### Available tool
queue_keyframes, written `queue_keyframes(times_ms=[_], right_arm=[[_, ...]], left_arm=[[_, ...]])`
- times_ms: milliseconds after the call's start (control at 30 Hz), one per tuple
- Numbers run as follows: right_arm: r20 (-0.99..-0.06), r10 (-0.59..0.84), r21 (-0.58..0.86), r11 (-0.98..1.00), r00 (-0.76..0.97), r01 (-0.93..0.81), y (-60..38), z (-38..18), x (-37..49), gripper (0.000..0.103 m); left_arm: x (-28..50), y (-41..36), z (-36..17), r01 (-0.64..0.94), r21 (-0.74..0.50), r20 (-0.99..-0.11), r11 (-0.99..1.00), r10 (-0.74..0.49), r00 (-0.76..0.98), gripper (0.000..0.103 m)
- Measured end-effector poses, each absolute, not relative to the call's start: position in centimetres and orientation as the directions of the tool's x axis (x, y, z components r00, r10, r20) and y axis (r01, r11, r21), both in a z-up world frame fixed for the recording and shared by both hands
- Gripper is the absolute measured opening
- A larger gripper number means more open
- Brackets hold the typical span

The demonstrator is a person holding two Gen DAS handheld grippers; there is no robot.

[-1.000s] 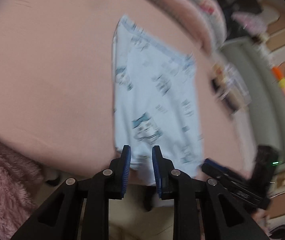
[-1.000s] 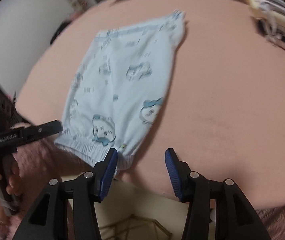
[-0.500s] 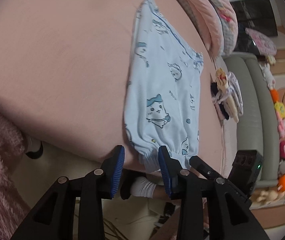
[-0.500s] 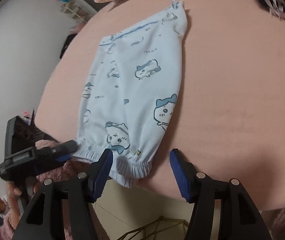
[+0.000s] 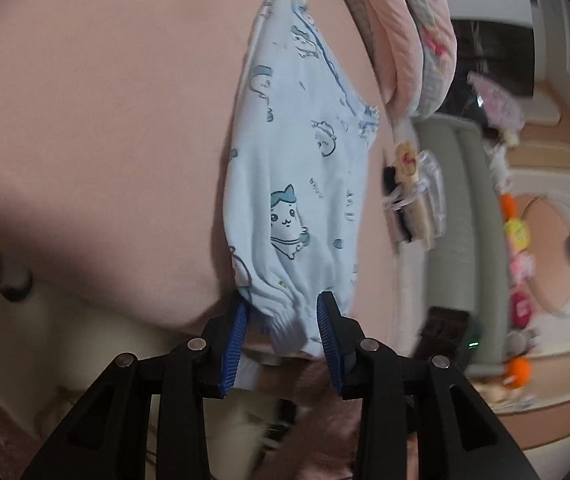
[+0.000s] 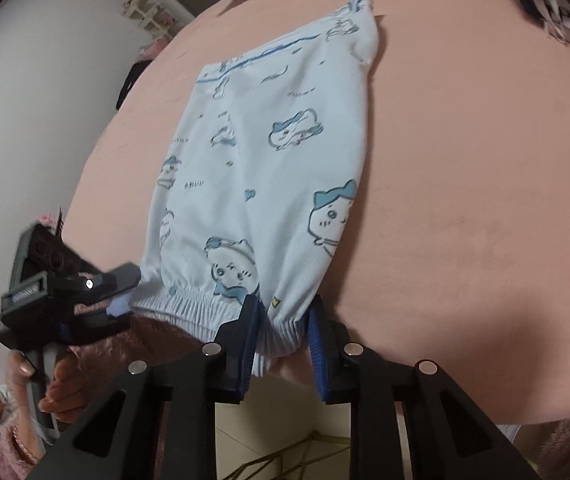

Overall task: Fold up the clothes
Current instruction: 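Pinch the folded cuff edge with the right gripper while the left gripper pinches it, then lift the cuff end with both grippers and fold it over onto the waistband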

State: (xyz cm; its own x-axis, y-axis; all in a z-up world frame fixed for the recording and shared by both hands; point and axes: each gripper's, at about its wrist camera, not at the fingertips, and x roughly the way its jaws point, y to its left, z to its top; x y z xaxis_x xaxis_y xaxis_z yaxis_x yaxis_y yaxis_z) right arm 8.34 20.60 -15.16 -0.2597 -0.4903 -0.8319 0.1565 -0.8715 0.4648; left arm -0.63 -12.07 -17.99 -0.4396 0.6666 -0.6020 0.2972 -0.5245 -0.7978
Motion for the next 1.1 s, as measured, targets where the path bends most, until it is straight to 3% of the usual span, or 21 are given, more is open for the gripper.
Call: queue_keyframes(times_ms=[100,133,167,267,467,667,967,1100], right_arm=[[-0.828,-0.498,0.476,-0.867,-0.257,0.146,19.8,-15.5,7.7,0.023],[-0.827,-0.501,0.479,-0.865,-0.257,0.146,19.6,-15.6,7.5,0.023],[-0.828,-0.496,0.470,-0.868,-0.261,0.158,19.3,-15.3,7.5,0.023],[-0.826,-0.479,0.430,-0.877,-0.297,0.215,17.9,-13.9,7.9,0.011],[-0.804,-0.517,0.461,-0.854,-0.294,0.242,16.9,-12.1,8.8,0.010],[-0.805,-0.518,0.474,-0.855,-0.289,0.212,18.0,-11.0,8.2,0.010],[-0.771,-0.507,0.455,-0.862,-0.386,0.223,21.0,-6.2,-0.3,0.011],[-0.772,-0.506,0.482,-0.860,-0.385,0.165,22.2,-7.1,-5.9,0.017]], left_arm=[[-0.8,-11.8,-17.7,0.286,-0.768,-0.635,-0.573,0.629,-0.448,0.031],[-0.8,-11.4,-17.3,0.269,-0.746,-0.657,-0.609,0.606,-0.447,0.027],[-0.8,-11.1,-16.9,0.253,-0.721,-0.678,-0.645,0.583,-0.448,0.015],[0.1,-10.3,-15.1,0.211,-0.686,-0.695,-0.696,0.542,-0.473,0.013],[1.6,-10.1,-14.9,0.213,-0.677,-0.709,-0.704,0.548,-0.443,0.012],[0.4,-11.3,-13.8,0.197,-0.730,-0.664,-0.654,0.613,-0.428,0.012],[-9.0,-14.0,-11.9,0.154,-0.772,-0.608,-0.617,0.643,-0.466,0.013],[-13.7,-16.6,-13.8,0.197,-0.773,-0.615,-0.603,0.636,-0.466,0.022]])
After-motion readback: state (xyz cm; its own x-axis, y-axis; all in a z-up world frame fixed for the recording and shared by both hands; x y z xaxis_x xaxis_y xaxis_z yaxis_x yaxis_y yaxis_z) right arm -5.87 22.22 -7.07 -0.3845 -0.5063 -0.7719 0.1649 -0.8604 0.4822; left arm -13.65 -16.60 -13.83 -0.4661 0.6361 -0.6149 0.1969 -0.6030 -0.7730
